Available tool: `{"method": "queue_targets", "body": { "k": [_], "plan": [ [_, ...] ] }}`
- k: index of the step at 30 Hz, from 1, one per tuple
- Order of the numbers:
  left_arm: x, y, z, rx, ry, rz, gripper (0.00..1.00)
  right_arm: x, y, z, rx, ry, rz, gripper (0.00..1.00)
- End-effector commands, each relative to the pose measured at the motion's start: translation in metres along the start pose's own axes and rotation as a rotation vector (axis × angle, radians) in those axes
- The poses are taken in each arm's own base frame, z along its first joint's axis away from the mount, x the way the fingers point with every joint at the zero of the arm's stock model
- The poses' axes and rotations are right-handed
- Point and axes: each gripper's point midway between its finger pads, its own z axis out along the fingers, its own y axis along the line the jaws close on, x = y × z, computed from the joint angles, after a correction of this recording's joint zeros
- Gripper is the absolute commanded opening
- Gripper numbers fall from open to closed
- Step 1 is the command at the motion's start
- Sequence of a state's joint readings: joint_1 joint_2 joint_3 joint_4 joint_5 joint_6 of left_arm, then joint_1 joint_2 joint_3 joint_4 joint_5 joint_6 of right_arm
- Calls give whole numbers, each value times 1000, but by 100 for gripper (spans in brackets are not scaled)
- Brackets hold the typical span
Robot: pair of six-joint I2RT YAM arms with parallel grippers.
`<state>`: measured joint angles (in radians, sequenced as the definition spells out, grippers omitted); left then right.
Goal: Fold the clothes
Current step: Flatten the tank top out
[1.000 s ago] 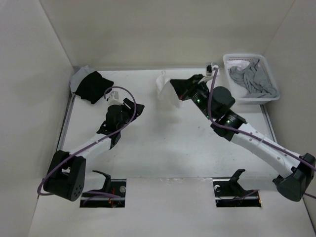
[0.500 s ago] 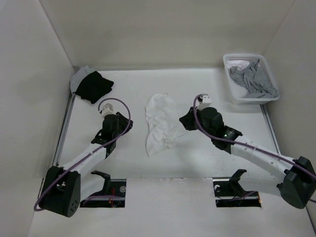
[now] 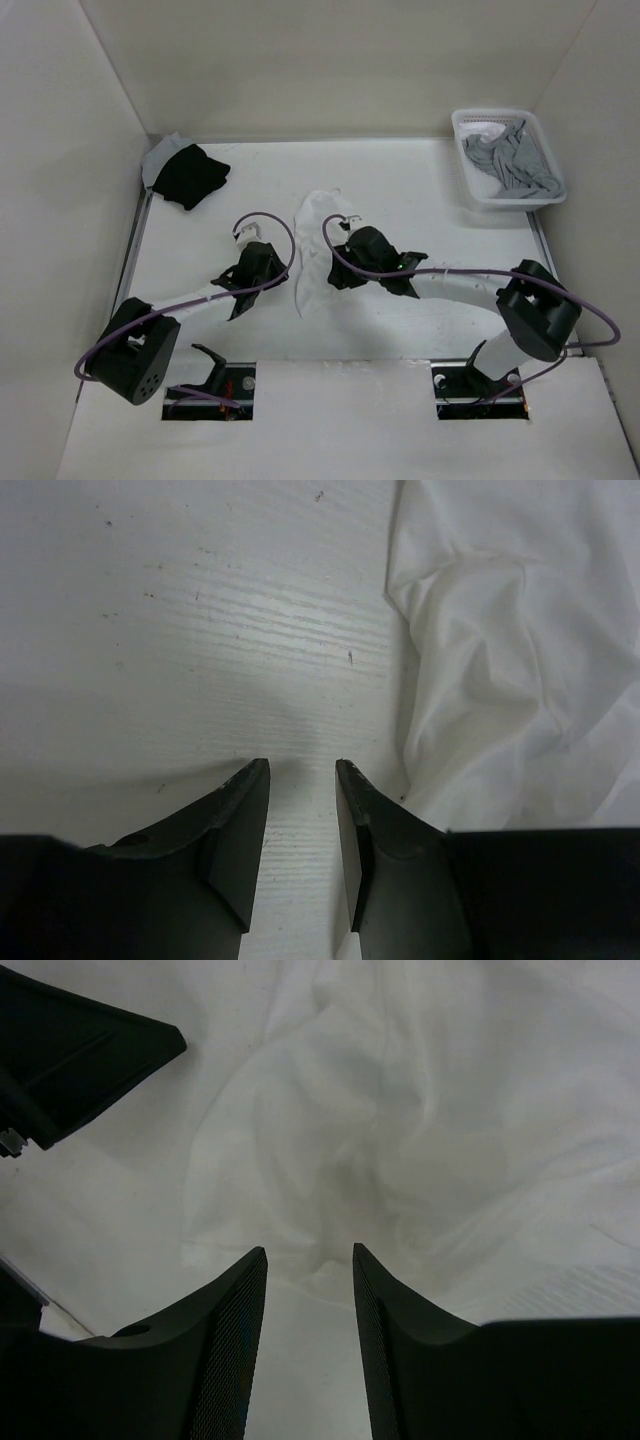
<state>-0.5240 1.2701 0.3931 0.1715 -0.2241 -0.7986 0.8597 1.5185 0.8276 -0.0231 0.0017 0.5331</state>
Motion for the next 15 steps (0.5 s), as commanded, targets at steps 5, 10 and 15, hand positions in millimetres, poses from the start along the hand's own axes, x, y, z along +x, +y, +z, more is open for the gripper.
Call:
{"method": "queue_targets", "body": {
  "k": [5,10,15],
  "plan": [
    [-18,-17,3,75,-50,-19,32,-8,3,16,45,45,-68,45],
    [-23,-17,3,93,-59,-28,33,0,1,23,82,91,-89,36],
    [-22,-14,3,97,-58,-36,33,1,3,23,85,106,-90,19]
  ]
}}
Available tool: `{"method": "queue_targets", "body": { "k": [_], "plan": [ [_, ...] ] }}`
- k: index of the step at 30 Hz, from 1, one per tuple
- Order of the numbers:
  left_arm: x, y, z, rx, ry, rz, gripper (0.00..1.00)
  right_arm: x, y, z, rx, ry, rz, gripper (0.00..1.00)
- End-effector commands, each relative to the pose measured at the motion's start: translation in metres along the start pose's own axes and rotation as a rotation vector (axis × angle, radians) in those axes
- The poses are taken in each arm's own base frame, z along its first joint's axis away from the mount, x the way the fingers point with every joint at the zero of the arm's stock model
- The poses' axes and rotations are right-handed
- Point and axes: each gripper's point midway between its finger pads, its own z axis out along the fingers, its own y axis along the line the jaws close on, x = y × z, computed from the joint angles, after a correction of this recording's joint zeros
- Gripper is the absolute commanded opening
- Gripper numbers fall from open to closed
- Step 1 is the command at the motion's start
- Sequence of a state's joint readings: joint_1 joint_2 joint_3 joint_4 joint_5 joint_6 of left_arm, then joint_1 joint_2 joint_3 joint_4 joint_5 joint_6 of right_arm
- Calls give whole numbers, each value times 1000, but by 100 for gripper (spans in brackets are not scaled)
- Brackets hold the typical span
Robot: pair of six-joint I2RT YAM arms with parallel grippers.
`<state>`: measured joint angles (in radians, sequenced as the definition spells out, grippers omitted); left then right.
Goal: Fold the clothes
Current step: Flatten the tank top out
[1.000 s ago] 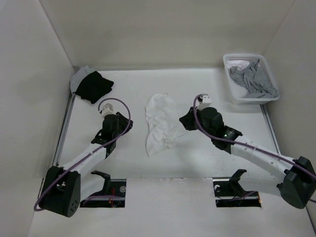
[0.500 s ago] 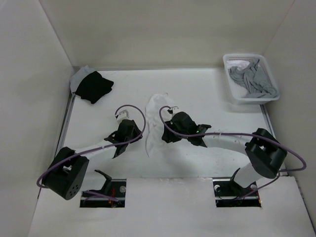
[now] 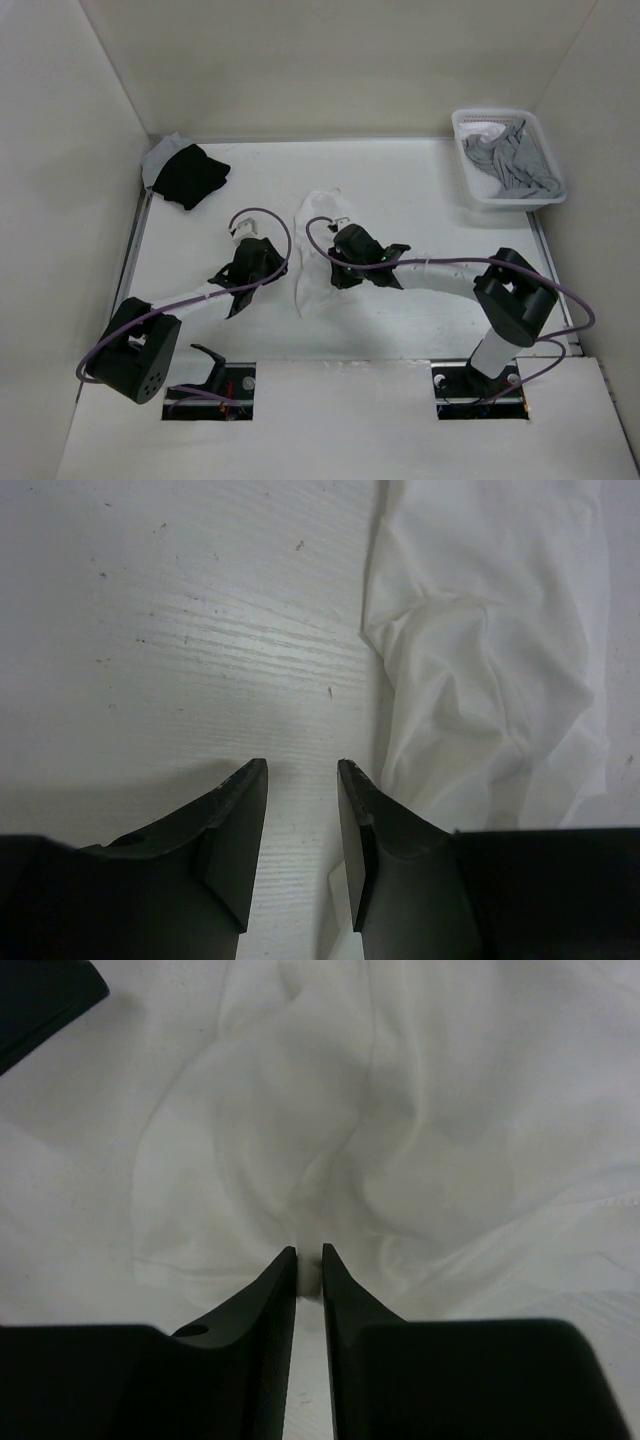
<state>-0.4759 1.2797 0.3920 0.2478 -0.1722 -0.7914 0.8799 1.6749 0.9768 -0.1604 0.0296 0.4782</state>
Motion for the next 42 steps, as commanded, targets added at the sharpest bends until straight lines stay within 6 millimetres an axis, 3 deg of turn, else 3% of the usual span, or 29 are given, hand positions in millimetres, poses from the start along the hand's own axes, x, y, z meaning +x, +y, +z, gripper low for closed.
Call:
{"method": "queue_targets", "body": {
  "k": [1,3,7,10,14,17,21,24,26,29,31,36,42],
  "plan": [
    [-8,-6,-1,44,-29,-3,33,-11,8,-5,3,-8,-21,17],
    [-9,-5,-1,43,-32,-6,33,-9,7,-6,5,8,-28,18],
    [-13,-3,-1,46,-40,-12,33,-4,4,-7,16,32,-44,32],
    [-16,-4,-2,53,-45,-18,33,-2,5,-6,12,39,-38,27],
    [-17,-4,-2,55,-49,-19,33,-2,5,-6,12,38,-32,9],
    [-20,-5,-3,58,-56,-22,33,-22,13,-19,-15,-43,-6,2],
    [-31,-13,-3,73,-77,-27,35,-106,36,-84,-142,-371,49,1],
    [-38,-25,-2,102,-79,-27,35,-170,36,-172,-225,-668,131,1],
    [-41,-33,-3,118,-77,-24,35,-188,24,-227,-260,-822,198,3],
    [-41,-39,-5,136,-71,-21,37,-184,-5,-268,-251,-932,286,4],
    [-38,-43,-6,149,-55,-18,37,-170,-30,-273,-208,-947,344,4],
    [-9,-72,-17,235,19,28,41,-129,-91,-237,-66,-877,467,4],
    [27,-117,-18,334,84,87,50,-112,-121,-216,20,-835,510,3]
  ]
}}
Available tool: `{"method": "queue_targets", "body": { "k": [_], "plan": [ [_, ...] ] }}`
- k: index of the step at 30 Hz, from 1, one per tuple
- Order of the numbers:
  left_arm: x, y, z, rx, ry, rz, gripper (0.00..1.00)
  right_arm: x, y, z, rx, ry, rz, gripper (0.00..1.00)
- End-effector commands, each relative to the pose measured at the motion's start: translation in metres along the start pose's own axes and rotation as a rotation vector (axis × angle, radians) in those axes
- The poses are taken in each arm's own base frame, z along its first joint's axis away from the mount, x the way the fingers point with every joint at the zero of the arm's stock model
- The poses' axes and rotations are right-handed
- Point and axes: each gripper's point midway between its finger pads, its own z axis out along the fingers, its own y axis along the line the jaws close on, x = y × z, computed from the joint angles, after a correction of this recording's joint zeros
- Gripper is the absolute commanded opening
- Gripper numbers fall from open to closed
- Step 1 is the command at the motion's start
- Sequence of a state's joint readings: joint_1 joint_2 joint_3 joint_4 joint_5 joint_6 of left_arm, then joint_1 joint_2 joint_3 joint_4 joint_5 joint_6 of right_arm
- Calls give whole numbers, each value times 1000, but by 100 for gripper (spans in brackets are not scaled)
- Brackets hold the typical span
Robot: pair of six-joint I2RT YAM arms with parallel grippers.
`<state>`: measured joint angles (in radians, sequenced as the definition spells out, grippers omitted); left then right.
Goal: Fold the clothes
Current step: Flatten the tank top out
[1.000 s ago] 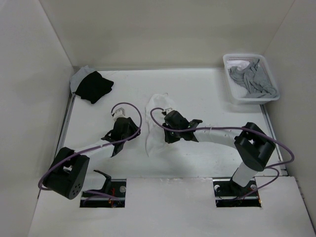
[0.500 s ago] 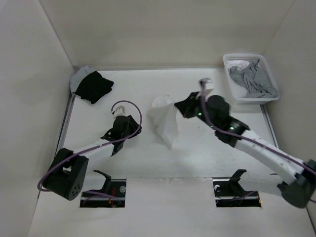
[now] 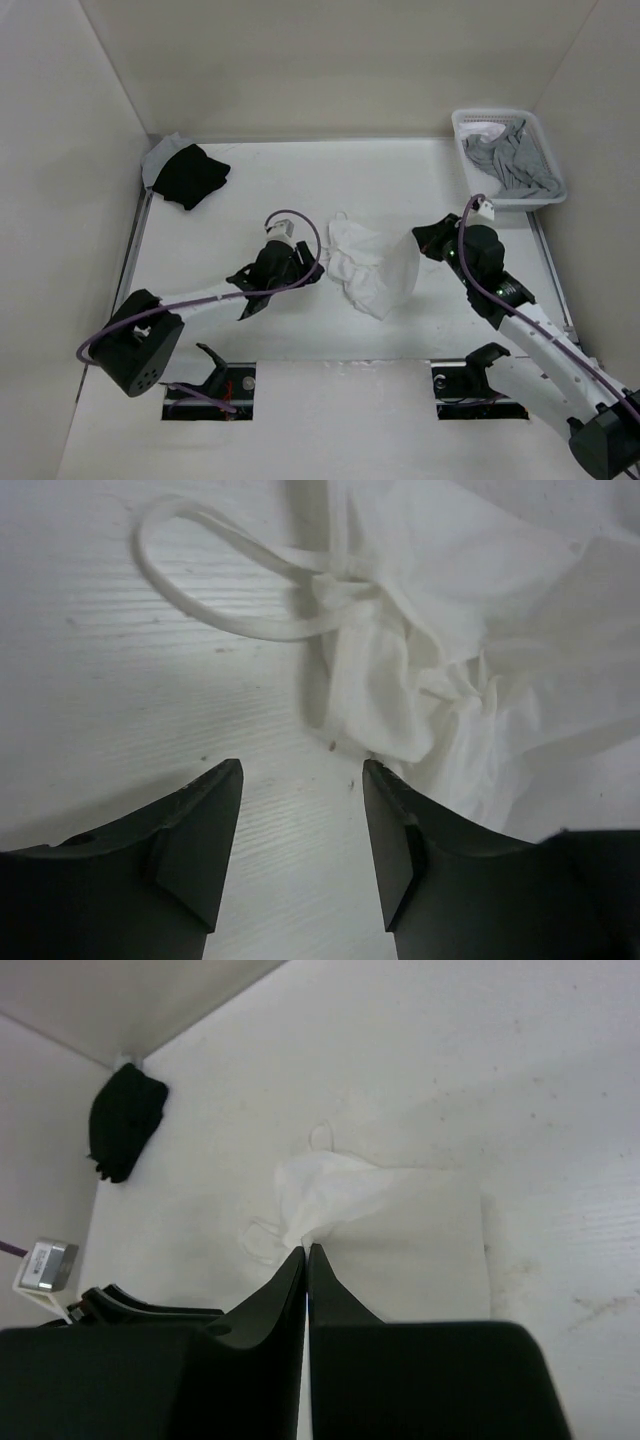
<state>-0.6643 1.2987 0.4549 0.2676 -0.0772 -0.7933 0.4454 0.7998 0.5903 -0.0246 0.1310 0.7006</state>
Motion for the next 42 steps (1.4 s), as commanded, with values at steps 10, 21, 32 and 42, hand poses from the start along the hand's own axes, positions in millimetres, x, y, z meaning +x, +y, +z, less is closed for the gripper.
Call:
{"method": "queue_targets", "body": {
  "k": [10,21,32,42],
  "plan": [
    [-2,-76,73,133,42,54,44,-18,8,-7,-41,-68,24,4],
    [-155,-125,-4,166,-360,71,1,-55,40,-45,-159,-173,26,3],
    [-277,-169,-162,250,-762,139,4,-47,93,-108,-435,-132,25,2],
    [-276,-127,-127,153,-715,145,7,11,92,-92,-425,34,-23,3]
  ]
}}
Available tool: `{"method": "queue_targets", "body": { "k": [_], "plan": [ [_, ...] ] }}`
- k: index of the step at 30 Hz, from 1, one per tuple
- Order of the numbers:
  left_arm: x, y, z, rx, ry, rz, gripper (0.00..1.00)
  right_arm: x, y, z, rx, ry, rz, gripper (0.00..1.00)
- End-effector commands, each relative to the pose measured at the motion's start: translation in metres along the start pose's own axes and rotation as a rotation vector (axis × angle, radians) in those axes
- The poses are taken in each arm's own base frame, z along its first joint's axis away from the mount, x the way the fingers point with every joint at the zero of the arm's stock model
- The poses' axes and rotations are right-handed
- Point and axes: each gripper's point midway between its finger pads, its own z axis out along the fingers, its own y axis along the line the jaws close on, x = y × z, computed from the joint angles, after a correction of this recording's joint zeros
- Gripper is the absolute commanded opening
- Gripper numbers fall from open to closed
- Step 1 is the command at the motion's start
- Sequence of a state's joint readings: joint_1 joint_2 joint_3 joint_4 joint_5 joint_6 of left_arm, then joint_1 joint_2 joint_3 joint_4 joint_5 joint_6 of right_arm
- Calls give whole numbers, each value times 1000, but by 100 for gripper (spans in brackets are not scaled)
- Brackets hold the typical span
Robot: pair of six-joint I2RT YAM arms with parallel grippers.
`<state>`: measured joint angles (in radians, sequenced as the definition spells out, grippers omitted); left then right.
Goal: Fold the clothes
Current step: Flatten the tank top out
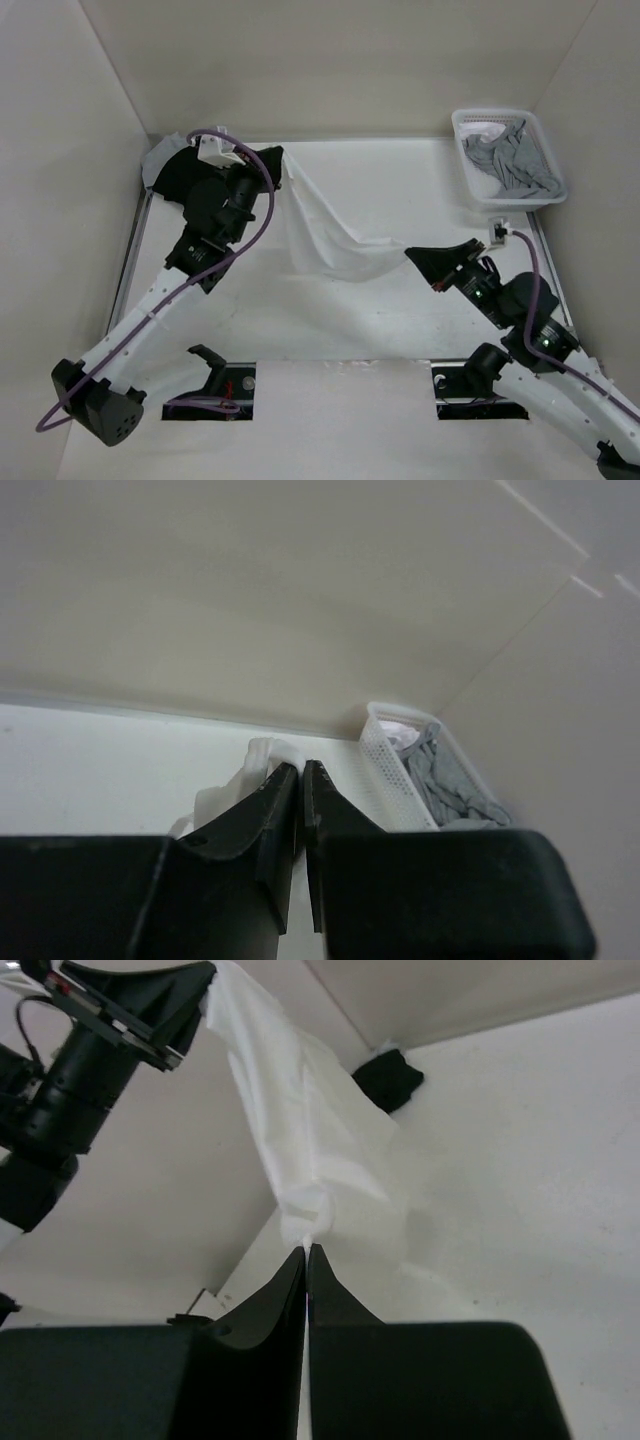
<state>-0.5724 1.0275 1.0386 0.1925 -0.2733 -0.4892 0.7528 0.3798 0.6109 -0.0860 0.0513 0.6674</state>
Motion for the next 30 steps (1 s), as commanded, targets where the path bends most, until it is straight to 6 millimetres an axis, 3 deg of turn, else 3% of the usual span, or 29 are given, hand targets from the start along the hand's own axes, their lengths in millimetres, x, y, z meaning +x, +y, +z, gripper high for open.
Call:
{"method": "queue_targets", "body": {
  "k": [1,5,7,9,11,13,16,19,23,27,30],
  "plan": [
    [51,43,27,-82,119,31,7,41,-49,24,172,105,20,3],
    [125,80,84,-110,282,32,9,73,-111,41,350,159,49,3],
    [160,107,121,-159,344,58,20,77,-132,44,405,154,67,2],
    [170,123,136,-208,383,49,31,74,-148,46,442,135,82,2],
    [164,131,134,-258,382,45,40,75,-161,46,475,133,88,3],
    [154,138,115,-311,356,60,42,77,-172,45,503,139,90,3],
    [163,145,65,-361,381,78,32,82,-184,44,524,152,95,3],
    [195,144,-8,-387,484,90,21,86,-198,39,557,156,97,3],
    [253,131,-97,-425,719,101,20,87,-206,37,570,157,96,3],
    [294,125,-150,-477,862,159,27,89,-207,41,568,155,103,3],
    [315,138,-172,-540,918,137,30,93,-208,41,563,163,106,3]
  ]
}}
